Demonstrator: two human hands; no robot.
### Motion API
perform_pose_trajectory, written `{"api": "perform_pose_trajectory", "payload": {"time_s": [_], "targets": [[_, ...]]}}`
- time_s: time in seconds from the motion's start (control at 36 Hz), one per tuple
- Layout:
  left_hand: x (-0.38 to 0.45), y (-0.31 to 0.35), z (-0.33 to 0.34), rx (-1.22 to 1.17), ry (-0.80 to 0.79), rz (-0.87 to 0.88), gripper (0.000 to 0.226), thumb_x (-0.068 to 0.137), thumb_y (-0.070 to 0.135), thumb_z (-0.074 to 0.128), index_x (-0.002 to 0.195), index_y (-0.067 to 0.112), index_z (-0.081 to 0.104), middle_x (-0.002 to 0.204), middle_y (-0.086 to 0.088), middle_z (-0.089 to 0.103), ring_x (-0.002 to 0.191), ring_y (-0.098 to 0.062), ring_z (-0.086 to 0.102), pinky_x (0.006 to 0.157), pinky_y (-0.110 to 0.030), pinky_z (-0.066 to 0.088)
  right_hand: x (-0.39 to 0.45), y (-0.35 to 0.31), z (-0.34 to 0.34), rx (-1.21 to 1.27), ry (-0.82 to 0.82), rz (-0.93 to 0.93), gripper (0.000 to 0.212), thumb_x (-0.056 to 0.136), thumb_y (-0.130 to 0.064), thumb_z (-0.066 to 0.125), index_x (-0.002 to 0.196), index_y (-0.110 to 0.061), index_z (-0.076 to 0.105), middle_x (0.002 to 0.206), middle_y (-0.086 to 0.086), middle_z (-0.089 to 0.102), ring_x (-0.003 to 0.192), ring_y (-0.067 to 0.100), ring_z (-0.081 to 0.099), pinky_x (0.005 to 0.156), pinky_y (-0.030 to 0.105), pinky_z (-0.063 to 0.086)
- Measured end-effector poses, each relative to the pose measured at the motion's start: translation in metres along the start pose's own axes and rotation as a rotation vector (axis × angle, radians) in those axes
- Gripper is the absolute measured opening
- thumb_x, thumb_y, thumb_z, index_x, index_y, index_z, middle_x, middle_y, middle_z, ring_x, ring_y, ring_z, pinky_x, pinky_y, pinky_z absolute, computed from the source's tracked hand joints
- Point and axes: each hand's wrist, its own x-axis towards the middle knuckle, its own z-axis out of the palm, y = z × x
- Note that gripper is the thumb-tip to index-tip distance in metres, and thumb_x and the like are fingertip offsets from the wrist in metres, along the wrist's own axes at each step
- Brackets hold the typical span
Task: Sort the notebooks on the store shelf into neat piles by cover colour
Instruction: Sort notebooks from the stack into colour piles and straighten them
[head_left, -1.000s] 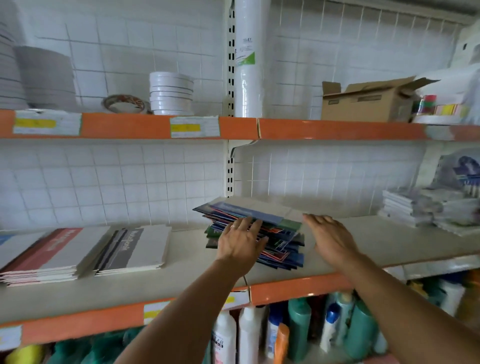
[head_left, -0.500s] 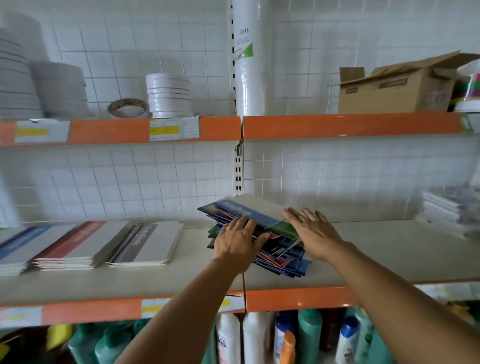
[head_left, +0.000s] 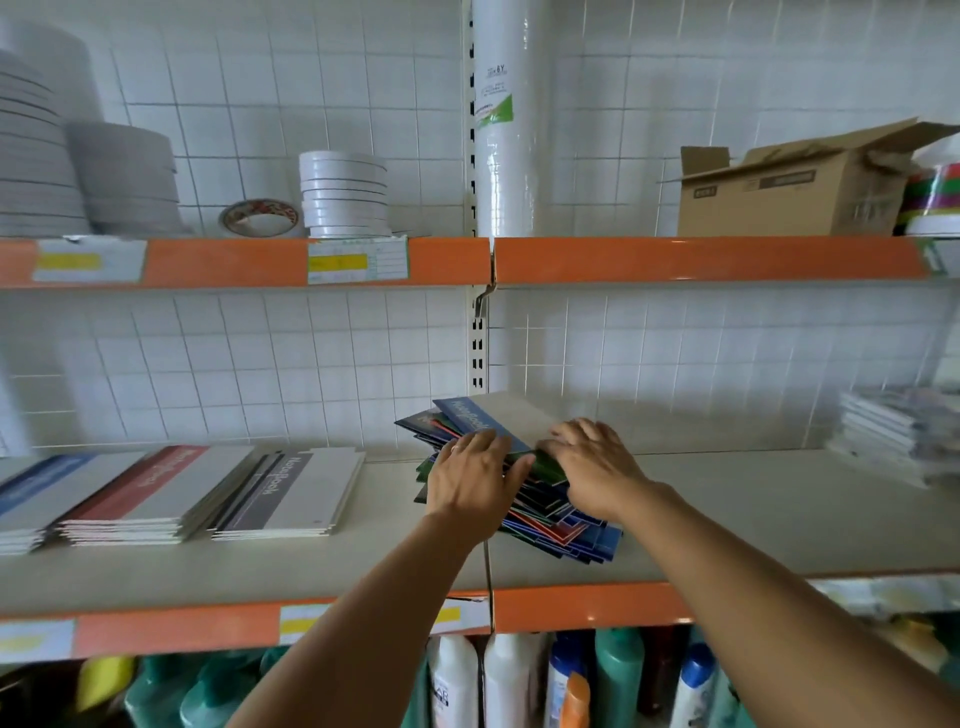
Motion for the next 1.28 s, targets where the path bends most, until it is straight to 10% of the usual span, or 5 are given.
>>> {"api": "perform_pose_trajectory", "payload": {"time_s": [0.22, 0.42, 0.72, 0.86, 1.28], "targets": [[0.003, -0.002, 0.001, -0.032, -0.042, -0.043, 0.054, 0.096, 0.061, 0.021, 0.117, 0.025, 0.056, 0.126, 0.003, 0.058, 0.126, -0.016, 0.046, 0.110, -0.038, 0.029, 0.004, -0.019, -0.007, 0.211, -0.120, 0.093, 0.053, 0.087, 0.003, 0.050, 0.133, -0.017, 0.035, 0.110, 0.009, 0.053, 0.092, 0.023, 0.054, 0.069, 0.029, 0.043], [-0.007, 0.001, -0.005, 0.068, 0.047, 0.103, 0.060, 0.093, 0.062, 0.032, 0.138, 0.024, 0.044, 0.143, 0.002, 0.044, 0.135, -0.018, 0.034, 0.113, -0.035, 0.019, -0.001, -0.020, -0.010, 0.046, 0.017, 0.056, 0.075, 0.091, -0.002, 0.053, 0.152, -0.023, 0.016, 0.142, 0.008, 0.045, 0.125, 0.026, 0.043, 0.100, 0.037, 0.038], [-0.020, -0.004, -0.009, 0.212, 0.221, 0.162, 0.033, 0.053, 0.013, 0.089, 0.077, 0.019, 0.066, 0.079, 0.002, 0.061, 0.070, -0.018, 0.063, 0.057, -0.027, 0.051, -0.014, -0.009, 0.003, 0.023, 0.192, 0.004, 0.028, 0.090, -0.006, 0.052, 0.117, -0.012, 0.052, 0.123, 0.002, 0.049, 0.117, 0.020, 0.042, 0.099, 0.029, 0.035], [-0.025, -0.006, -0.025, 0.249, 0.172, 0.146, 0.023, 0.091, 0.007, 0.051, 0.108, 0.017, 0.061, 0.113, -0.001, 0.063, 0.108, -0.022, 0.057, 0.094, -0.029, 0.038, -0.028, -0.009, -0.005, 0.135, 0.068, 0.009, 0.041, 0.088, 0.008, 0.046, 0.123, -0.010, 0.038, 0.088, 0.003, 0.050, 0.076, 0.018, 0.052, 0.056, 0.024, 0.035], [-0.025, 0.023, -0.015, 0.054, -0.037, 0.102, 0.050, 0.087, 0.019, 0.046, 0.136, 0.018, 0.036, 0.144, -0.003, 0.044, 0.136, -0.018, 0.036, 0.115, -0.032, 0.019, -0.041, 0.001, -0.003, -0.101, 0.137, 0.058, 0.046, 0.089, 0.003, 0.045, 0.130, -0.017, 0.049, 0.124, 0.003, 0.046, 0.112, 0.021, 0.046, 0.071, 0.026, 0.036]]}}
